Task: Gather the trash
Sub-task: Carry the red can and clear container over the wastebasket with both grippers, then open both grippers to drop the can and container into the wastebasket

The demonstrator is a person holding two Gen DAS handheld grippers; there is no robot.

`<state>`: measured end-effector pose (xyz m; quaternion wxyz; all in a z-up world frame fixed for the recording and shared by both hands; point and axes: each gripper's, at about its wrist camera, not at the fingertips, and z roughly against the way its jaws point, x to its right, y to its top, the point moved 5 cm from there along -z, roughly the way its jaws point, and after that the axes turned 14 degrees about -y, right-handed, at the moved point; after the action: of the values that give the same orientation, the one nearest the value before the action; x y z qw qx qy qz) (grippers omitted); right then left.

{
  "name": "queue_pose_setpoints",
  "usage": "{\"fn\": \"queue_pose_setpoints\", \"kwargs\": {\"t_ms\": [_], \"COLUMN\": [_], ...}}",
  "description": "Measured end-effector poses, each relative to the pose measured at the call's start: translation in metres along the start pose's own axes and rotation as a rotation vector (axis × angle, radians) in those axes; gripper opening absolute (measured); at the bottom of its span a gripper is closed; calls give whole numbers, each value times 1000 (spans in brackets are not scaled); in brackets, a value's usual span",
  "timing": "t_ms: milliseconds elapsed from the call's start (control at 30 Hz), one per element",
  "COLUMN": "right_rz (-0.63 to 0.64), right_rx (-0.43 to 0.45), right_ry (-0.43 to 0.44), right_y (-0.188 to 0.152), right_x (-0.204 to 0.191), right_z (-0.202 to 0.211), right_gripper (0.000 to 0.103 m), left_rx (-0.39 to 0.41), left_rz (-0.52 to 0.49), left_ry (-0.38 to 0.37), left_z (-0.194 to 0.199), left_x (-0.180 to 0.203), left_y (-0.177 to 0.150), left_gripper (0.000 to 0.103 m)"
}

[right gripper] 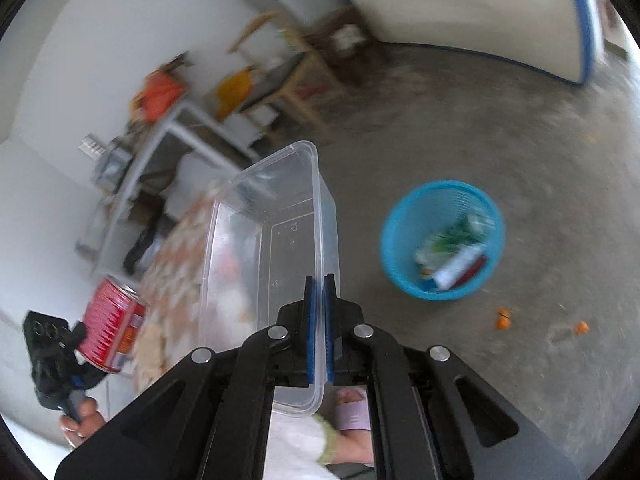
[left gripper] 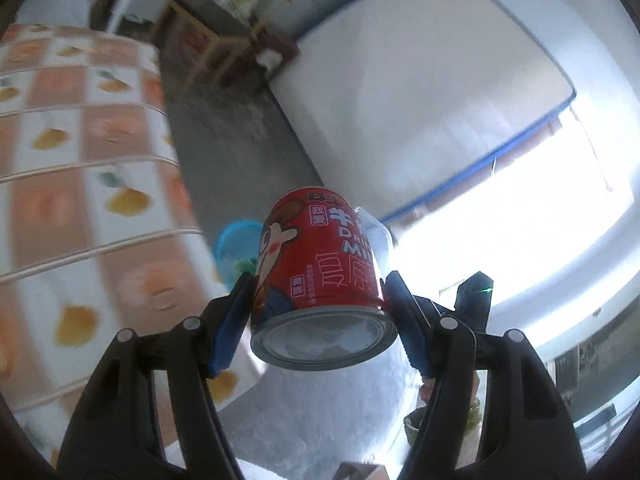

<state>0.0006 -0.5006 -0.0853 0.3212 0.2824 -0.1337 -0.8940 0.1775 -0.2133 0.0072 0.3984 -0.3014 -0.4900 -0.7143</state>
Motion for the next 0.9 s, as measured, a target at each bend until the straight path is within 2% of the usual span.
{"fn": "queue_pose_setpoints", "kwargs": {"t_ms": [133,300,400,467,500,533,567,633,700,733,900], "right_rz": [-97,-196,-238,-253,-258,-263,-267,-272,-266,-251,-215], "right_rx": [-29,-66,-84,-95,-98,-102,-105,-112,-118,-120,-130], "right_ry": [-49,-73,-79,-84,-86,-87,-86,-86,-91,-99,-133], "right_y": [-2,-14,-20,-22,-22,-22,-22,-20,-18,-15,-6], "right_x": [52,97,118,127,131,134,139,143,144,143,141], "right_z": [-20,-43,-53,-60,-63,-67,-70,-78,-87,-92,-115], "right_gripper": [4,4,4,4,4,4,4,4,4,4,4], "left_rx": [-128,-272,-302,-286,-275,-270,-265,-272,-259,-256,-228], "left_rz": [25,93,103,94,89,88,95,144,228,236,158], "left_ry": [3,53,102,152,182,211,251,299,284,277,264], "left_z": [-68,-155,-194,-224,-236,-245,-254,-263,-258,-255,-218], "left_x": [-9,-32,-43,-53,-59,-66,-75,-96,-108,-109,-89], "left_y": [6,6,11,19,21,24,24,21,15,14,12], "left_gripper": [63,63,63,64,67,79,83,83,83,83,83]}}
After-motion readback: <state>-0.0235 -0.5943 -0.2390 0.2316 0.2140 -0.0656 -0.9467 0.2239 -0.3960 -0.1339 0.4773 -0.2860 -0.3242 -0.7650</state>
